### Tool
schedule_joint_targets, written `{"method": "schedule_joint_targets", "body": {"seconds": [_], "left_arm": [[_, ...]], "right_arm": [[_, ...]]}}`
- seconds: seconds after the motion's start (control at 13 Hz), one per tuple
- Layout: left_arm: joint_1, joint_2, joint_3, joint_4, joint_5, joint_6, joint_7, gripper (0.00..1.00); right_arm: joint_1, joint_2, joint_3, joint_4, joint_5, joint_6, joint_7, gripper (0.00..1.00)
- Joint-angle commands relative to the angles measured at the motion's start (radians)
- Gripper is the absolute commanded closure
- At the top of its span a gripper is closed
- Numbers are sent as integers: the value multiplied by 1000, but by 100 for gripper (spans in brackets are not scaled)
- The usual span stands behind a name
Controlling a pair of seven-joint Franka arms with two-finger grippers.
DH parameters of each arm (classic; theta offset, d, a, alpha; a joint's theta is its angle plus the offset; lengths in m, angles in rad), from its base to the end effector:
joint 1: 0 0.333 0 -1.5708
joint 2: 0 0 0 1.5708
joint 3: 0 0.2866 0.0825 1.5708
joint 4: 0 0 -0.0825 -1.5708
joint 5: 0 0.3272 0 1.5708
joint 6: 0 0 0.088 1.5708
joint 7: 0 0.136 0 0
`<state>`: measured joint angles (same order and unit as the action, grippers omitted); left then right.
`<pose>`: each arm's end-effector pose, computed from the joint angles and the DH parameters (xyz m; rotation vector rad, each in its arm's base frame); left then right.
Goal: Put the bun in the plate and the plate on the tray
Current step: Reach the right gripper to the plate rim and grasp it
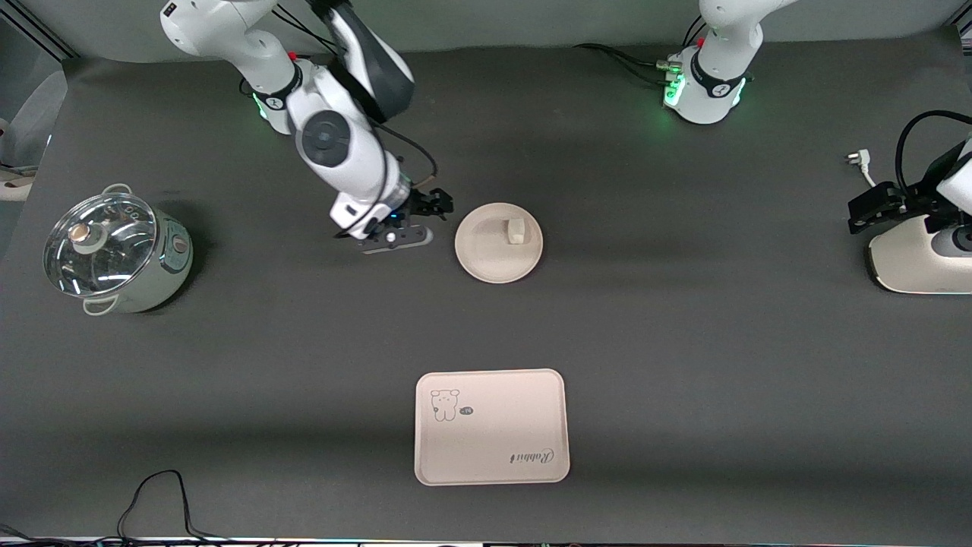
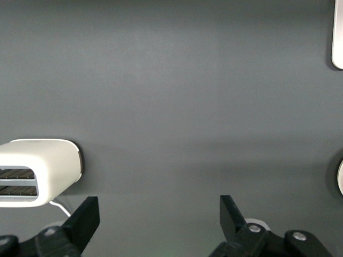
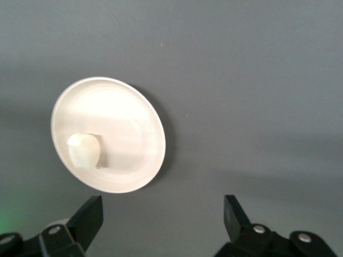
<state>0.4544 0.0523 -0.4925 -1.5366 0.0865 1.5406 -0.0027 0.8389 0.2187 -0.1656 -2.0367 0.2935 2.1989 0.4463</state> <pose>0.5063 -0.0015 0.5547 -3.0779 0.0532 0.0629 0.4030 0.3448 0.3140 -2.9926 -0.0758 0.2209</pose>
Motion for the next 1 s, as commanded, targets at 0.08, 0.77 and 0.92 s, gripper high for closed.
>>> {"method": "schedule_joint_targets", "body": {"seconds": [0.08,0.77,0.92], "left_arm": [[-55,-5,69,12,-10,-25,9,0],[-396,27,413,1,-39,10,16,0],[-399,26,413,3,-39,13,15,0]], "right_arm": [[84,89,-15,-57,1,145,77,0],[198,224,-12,-151,18,406,205,12],[207,243,-12,-149,18,424,222,19]]}}
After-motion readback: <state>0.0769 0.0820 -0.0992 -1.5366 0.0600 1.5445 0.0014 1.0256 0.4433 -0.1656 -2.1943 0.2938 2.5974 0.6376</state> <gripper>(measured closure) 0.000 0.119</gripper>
